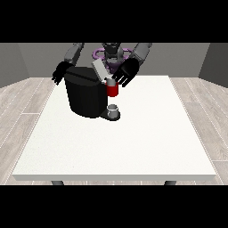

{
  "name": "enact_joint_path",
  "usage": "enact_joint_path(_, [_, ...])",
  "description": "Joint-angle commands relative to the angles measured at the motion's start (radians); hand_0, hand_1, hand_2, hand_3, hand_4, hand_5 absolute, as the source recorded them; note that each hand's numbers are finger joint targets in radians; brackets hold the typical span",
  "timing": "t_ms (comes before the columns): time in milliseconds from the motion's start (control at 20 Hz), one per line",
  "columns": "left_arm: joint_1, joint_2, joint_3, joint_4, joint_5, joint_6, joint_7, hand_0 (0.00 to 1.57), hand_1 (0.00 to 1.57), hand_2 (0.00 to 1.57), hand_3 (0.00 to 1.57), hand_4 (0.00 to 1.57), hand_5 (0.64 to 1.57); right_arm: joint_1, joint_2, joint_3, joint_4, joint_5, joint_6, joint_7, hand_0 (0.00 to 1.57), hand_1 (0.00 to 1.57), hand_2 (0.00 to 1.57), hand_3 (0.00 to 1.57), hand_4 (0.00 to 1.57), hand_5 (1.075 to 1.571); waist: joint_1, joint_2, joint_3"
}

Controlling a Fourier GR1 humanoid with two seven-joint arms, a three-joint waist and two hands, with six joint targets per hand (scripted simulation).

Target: Insert the coffee pod into the coffee machine and close the lid

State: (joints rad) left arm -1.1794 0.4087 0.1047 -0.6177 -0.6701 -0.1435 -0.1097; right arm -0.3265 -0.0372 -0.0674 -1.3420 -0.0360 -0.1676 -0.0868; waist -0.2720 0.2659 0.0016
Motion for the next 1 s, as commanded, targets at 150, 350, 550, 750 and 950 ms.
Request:
enact_joint_path(150, [0.01,0.06,0.006,0.014,-0.01,-0.031,-0.062,1.06,1.06,1.11,0.94,0.39,1.571,-0.036,-0.02,-0.018,-0.025,-0.016,0.001,0.026,0.0,0.0,0.0,0.0,0.44,1.571,0.011,0.006,-0.0017])
enact_joint_path(350, [0.017,0.033,0.003,0.008,-0.018,-0.012,-0.038,1.05,1.05,1.12,0.96,0.36,1.571,0.029,0.004,0.0,-0.007,-0.019,0.021,-0.041,0.0,0.0,0.0,0.0,0.48,1.571,0.001,-0.007,-0.0012])
enact_joint_path(550, [0.03,0.009,-0.012,0.006,-0.035,0.012,-0.054,1.02,1.02,1.09,0.9,0.37,1.571,0.017,0.0,0.009,-0.012,-0.004,0.007,0.0,0.0,0.0,0.0,0.0,0.46,1.571,0.0,-0.008,-0.0014])
enact_joint_path(750, [-0.003,0.062,-0.038,0.018,-0.066,-0.052,-0.077,0.0,0.0,0.0,0.0,0.0,1.571,0.013,0.033,0.022,-0.018,0.012,-0.023,-0.05,0.0,0.0,0.0,0.0,0.41,1.571,-0.014,0.023,-0.0012])
enact_joint_path(950, [-0.027,0.062,-0.051,0.023,-0.09,-0.084,-0.024,0.0,0.0,0.0,0.0,0.0,1.571,-0.004,0.002,0.009,0.0,0.001,0.001,-0.001,0.0,0.0,0.0,0.0,0.37,1.571,-0.016,0.003,-0.0011])
